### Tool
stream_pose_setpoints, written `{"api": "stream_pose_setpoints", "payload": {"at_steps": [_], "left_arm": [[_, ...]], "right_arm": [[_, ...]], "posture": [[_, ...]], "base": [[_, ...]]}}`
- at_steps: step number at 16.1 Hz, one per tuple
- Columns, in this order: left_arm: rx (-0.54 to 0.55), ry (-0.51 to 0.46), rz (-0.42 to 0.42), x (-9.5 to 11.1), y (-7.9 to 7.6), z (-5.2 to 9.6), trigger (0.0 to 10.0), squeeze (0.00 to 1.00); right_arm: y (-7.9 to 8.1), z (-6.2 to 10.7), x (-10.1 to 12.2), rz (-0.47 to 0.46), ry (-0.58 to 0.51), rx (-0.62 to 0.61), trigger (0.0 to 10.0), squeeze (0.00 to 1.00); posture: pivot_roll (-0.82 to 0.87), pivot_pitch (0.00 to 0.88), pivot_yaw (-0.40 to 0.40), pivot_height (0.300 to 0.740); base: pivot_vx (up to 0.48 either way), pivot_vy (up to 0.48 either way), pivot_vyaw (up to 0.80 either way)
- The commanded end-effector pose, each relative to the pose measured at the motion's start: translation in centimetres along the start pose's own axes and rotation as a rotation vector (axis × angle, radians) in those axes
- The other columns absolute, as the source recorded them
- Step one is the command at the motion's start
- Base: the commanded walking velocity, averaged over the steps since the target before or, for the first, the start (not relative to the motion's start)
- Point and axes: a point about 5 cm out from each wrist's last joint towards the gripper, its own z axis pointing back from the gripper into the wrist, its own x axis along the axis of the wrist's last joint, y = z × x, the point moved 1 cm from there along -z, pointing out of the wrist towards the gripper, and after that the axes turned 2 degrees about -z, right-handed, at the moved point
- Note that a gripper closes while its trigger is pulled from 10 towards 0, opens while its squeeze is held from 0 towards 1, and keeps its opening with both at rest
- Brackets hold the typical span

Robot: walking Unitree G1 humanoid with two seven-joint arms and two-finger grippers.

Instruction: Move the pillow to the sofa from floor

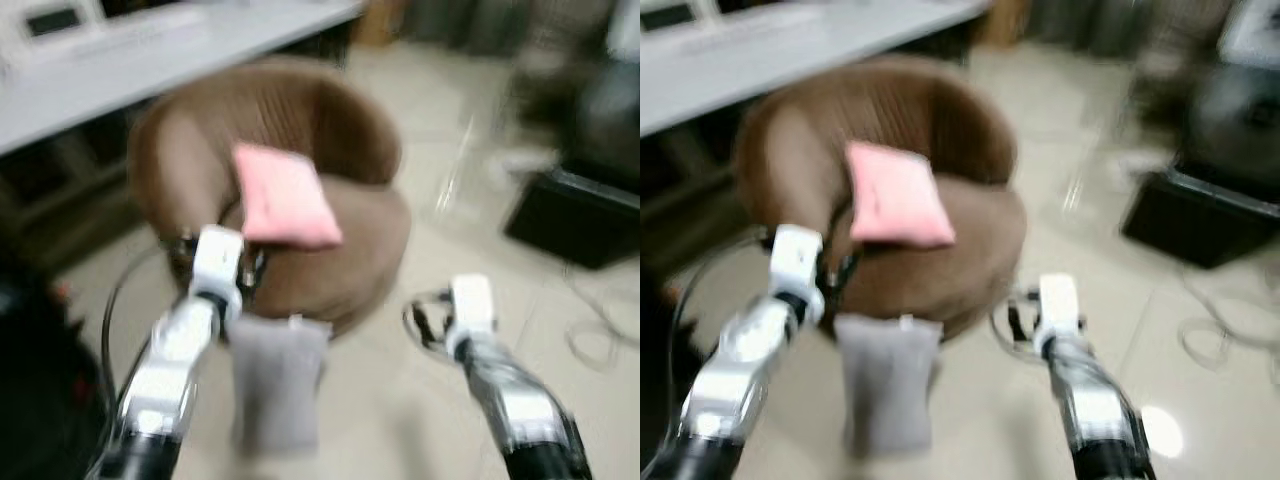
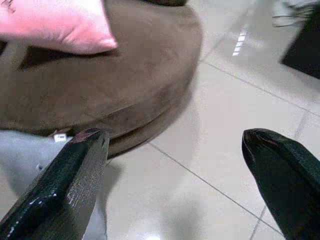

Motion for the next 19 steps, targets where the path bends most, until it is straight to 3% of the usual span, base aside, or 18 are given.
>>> {"api": "stream_pose_setpoints", "payload": {"at_steps": [1,14,16,19], "left_arm": [[0.023,0.023,-0.011,-0.4,1.0,0.3,10.0,0.0],[0.066,0.041,0.004,-1.0,1.4,1.0,10.0,0.0],[0.084,0.044,0.009,-1.1,1.7,1.1,10.0,0.0],[0.155,0.036,-0.009,-0.9,3.5,1.4,10.0,0.0]], "right_arm": [[1.2,-0.1,0.5,-0.009,-0.022,0.029,10.0,0.0],[1.6,-0.3,1.0,0.03,-0.023,0.061,10.0,0.0],[1.5,-0.3,1.1,0.038,-0.024,0.067,10.0,0.0],[1.2,-0.3,1.4,0.051,-0.029,0.071,10.0,0.0]], "posture": [[0.09,0.0,0.041,0.74],[0.12,0.0,0.006,0.74],[0.11,0.0,0.004,0.74],[0.11,0.0,-0.001,0.74]], "base": [[0.0,0.48,-0.64],[0.0,0.48,-0.61],[0.0,0.48,-0.56],[0.0,0.48,-0.54]]}}
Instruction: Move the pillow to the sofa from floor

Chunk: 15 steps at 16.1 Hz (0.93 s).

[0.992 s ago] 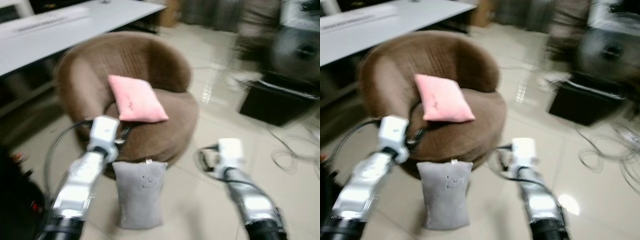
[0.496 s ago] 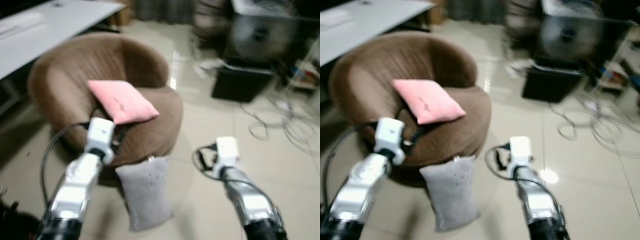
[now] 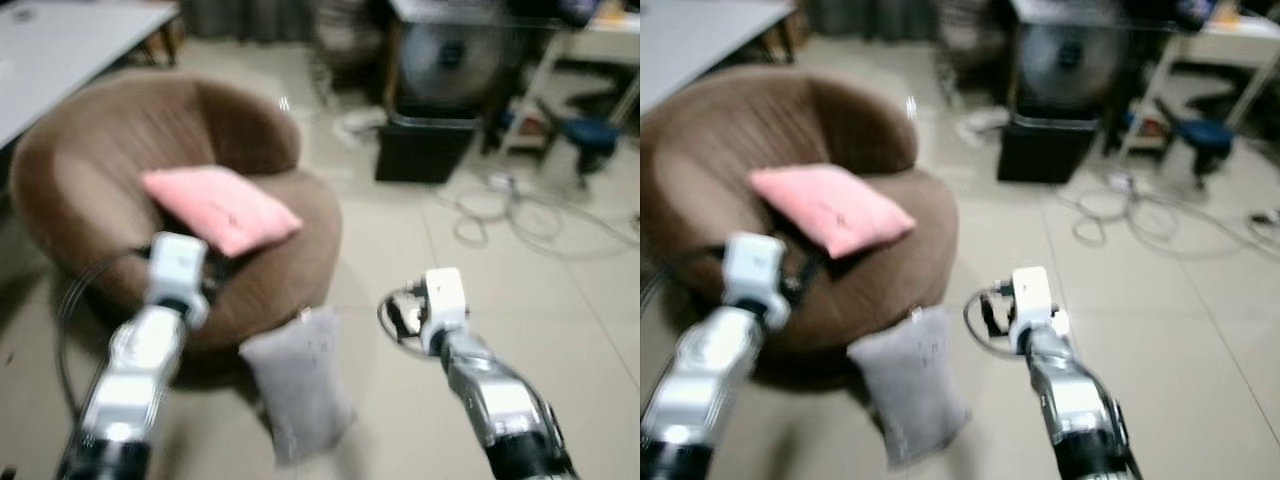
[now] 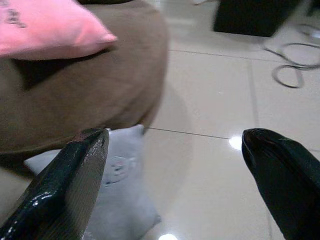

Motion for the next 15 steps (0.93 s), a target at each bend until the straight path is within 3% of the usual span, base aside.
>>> {"api": "stream_pose_setpoints", "payload": {"at_steps": [1,6,8,13,15], "left_arm": [[-0.01,-0.016,0.0,0.4,-0.5,-0.2,10.0,0.0],[0.005,-0.016,-0.011,0.2,0.8,0.2,10.0,0.0],[-0.031,-0.04,-0.023,0.3,0.0,0.6,10.0,0.0],[-0.036,-0.043,-0.001,-0.1,-1.6,1.0,10.0,0.0],[-0.019,-0.046,0.014,-0.1,-1.6,1.1,10.0,0.0]], "right_arm": [[-1.1,0.2,0.0,-0.002,-0.001,-0.03,10.0,0.0],[-0.8,0.0,0.5,0.01,-0.025,-0.003,10.0,0.0],[-0.4,-0.2,0.6,0.068,-0.024,0.025,10.0,0.0],[0.4,-0.4,1.1,0.046,-0.053,0.068,10.0,0.0],[0.2,-0.4,1.2,0.055,-0.054,0.068,10.0,0.0]], "posture": [[0.11,0.0,-0.001,0.74],[0.12,0.0,-0.011,0.74],[0.13,0.0,-0.017,0.74],[0.15,0.0,-0.047,0.74],[0.15,0.0,-0.054,0.74]], "base": [[0.0,0.48,-0.51],[0.0,0.45,-0.38],[0.0,0.0,0.0],[0.0,-0.395,0.0],[0.0,0.0,0.0]]}}
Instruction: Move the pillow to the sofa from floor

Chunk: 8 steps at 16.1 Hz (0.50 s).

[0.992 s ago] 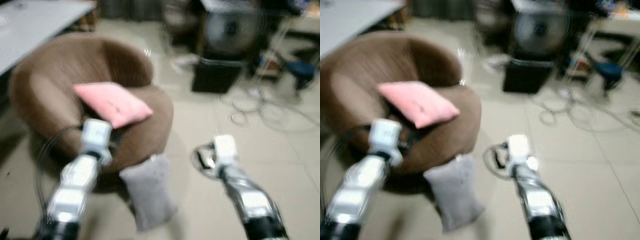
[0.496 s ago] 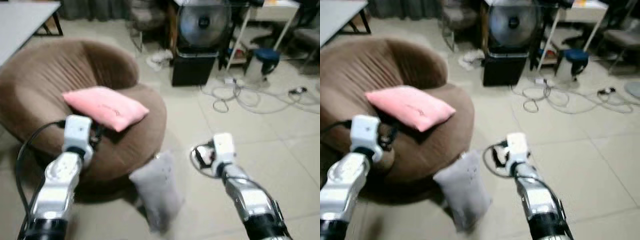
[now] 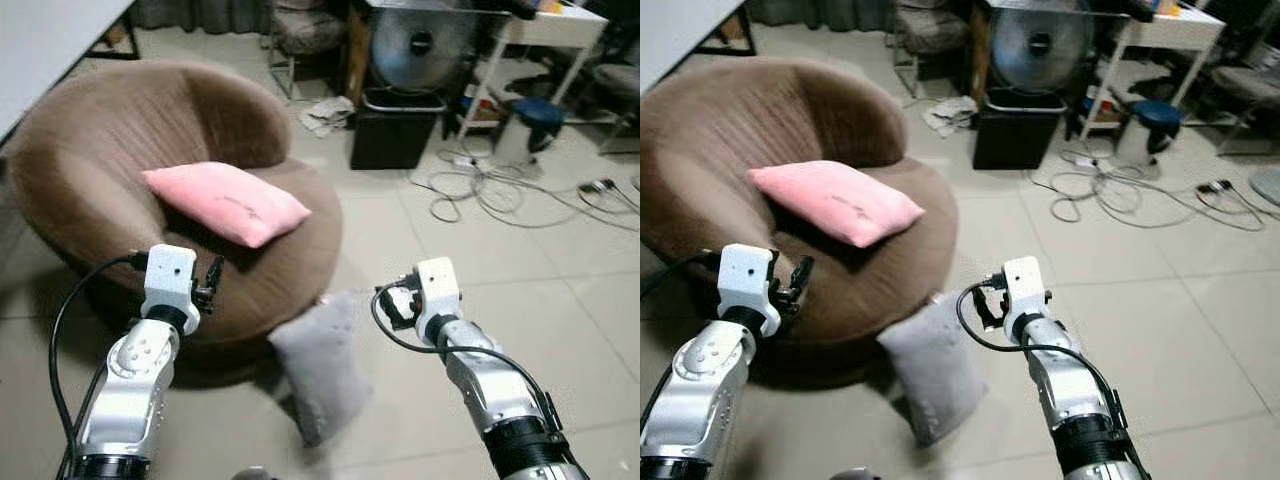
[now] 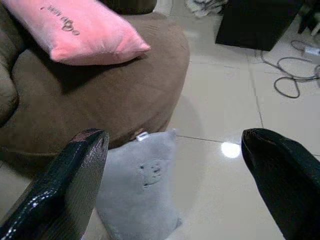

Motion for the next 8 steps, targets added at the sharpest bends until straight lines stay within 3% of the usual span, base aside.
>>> {"api": "stream_pose_setpoints", "payload": {"at_steps": [1,6,8], "left_arm": [[-0.002,-0.032,0.002,0.6,-0.4,0.1,10.0,0.0],[0.006,-0.096,0.036,1.8,-0.3,-0.3,10.0,0.0],[0.0,-0.093,0.034,1.7,-0.5,-0.4,10.0,0.0]], "right_arm": [[-1.0,0.2,-0.3,0.009,0.014,-0.025,10.0,0.0],[-1.4,0.3,-0.1,0.035,0.011,-0.03,10.0,0.0],[-1.3,0.3,0.0,0.071,0.005,-0.012,10.0,0.0]], "posture": [[0.15,0.0,-0.055,0.74],[0.14,0.0,-0.054,0.74],[0.14,0.0,-0.054,0.74]], "base": [[0.0,0.0,0.0],[0.0,0.0,0.0],[0.247,0.0,0.0]]}}
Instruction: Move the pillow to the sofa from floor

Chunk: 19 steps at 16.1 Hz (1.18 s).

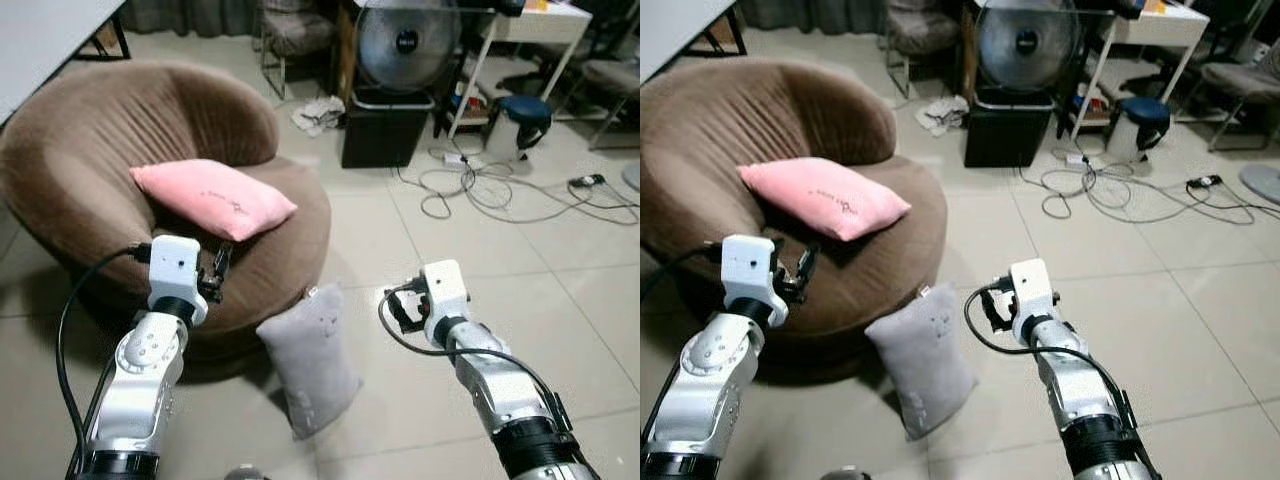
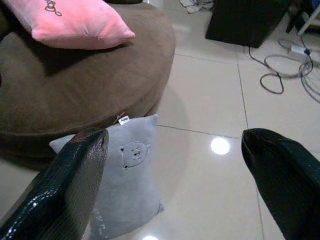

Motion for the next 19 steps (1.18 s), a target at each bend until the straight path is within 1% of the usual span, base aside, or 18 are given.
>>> {"api": "stream_pose_setpoints", "payload": {"at_steps": [1,4,9,12,15,17,18,19], "left_arm": [[-0.006,-0.008,0.006,0.2,-0.2,-0.2,10.0,0.0],[-0.02,0.019,-0.003,-0.5,-0.5,0.1,10.0,0.0],[-0.02,0.027,-0.006,-0.7,-0.4,0.1,10.0,0.0],[-0.02,0.026,-0.008,-0.6,-0.4,0.0,10.0,0.0],[-0.017,0.026,-0.011,-0.6,-0.3,0.0,10.0,0.0],[-0.009,0.024,-0.013,-0.4,-0.1,-0.1,10.0,0.0],[-0.007,0.025,-0.014,-0.4,-0.1,-0.1,10.0,0.0],[-0.006,0.025,-0.012,-0.4,0.0,-0.1,10.0,0.0]], "right_arm": [[-0.4,0.0,0.6,0.023,-0.023,-0.004,10.0,0.0],[0.1,-0.1,0.2,0.03,-0.008,0.018,10.0,0.0],[0.0,-0.2,0.3,0.019,-0.017,0.026,10.0,0.0],[0.3,-0.2,0.6,0.049,-0.022,0.06,10.0,0.0],[0.8,-0.3,0.8,0.075,-0.031,0.09,10.0,0.0],[0.9,-0.4,0.9,0.048,-0.037,0.091,10.0,0.0],[1.0,-0.4,1.0,0.053,-0.04,0.094,10.0,0.0],[1.0,-0.4,0.9,0.035,-0.04,0.092,10.0,0.0]], "posture": [[0.14,0.0,-0.055,0.74],[0.14,0.0,-0.056,0.74],[0.14,0.0,-0.06,0.74],[0.14,0.0,-0.061,0.74],[0.15,0.0,-0.061,0.74],[0.15,0.0,-0.061,0.74],[0.15,0.0,-0.061,0.74],[0.15,0.0,-0.057,0.74]], "base": [[0.266,0.0,0.8],[0.268,0.0,0.8],[0.266,0.0,0.0],[0.268,0.0,0.0],[0.265,0.0,0.8],[0.268,0.0,0.8],[0.255,0.0,0.8],[0.0,0.0,0.0]]}}
